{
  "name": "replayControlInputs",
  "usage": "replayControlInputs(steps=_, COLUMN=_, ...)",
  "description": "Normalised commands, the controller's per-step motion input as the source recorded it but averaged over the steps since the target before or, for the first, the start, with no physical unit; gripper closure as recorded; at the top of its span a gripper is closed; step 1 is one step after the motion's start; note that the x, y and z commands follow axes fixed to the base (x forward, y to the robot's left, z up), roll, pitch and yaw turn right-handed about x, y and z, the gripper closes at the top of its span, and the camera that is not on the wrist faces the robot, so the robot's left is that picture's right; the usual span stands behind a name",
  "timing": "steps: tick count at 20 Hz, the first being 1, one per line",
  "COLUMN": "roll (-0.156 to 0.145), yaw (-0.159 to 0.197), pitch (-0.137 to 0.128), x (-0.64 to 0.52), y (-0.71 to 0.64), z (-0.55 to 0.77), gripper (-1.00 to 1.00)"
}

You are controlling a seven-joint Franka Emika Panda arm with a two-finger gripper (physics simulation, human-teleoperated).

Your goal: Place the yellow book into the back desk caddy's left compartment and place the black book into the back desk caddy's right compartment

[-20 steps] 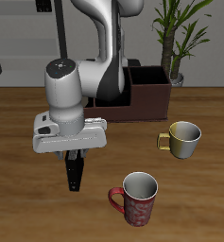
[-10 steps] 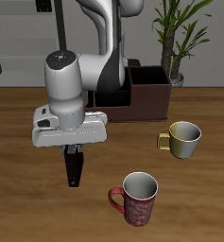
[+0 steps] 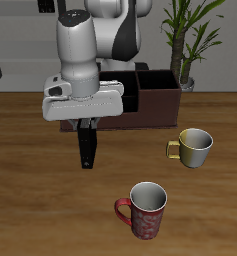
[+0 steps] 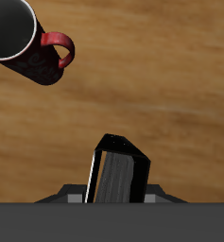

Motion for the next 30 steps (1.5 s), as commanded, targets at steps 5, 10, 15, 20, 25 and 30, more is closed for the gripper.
replayControlInputs(steps=5, roll=0.012, yaw=-0.018, pitch=-0.032, x=-0.37, y=0.26, z=0.50, gripper=1.00)
replayControlInputs(steps=10, roll=0.024, yaw=-0.013, pitch=-0.019, x=-0.54, y=0.54, z=0.65, gripper=1.00)
replayControlInputs(steps=15, roll=0.010, yaw=0.000, pitch=0.025, x=-0.38, y=0.46, z=0.36, gripper=1.00)
replayControlInputs(steps=20, roll=0.019, yaw=0.004, pitch=-0.011, x=-0.33, y=0.35, z=0.23, gripper=1.00)
replayControlInputs(steps=25, roll=0.043, yaw=0.037, pitch=-0.011, x=-0.20, y=0.26, z=0.09, gripper=1.00)
replayControlInputs(steps=30, roll=0.039, yaw=-0.017, pitch=0.024, x=-0.33, y=0.48, z=0.12, gripper=1.00)
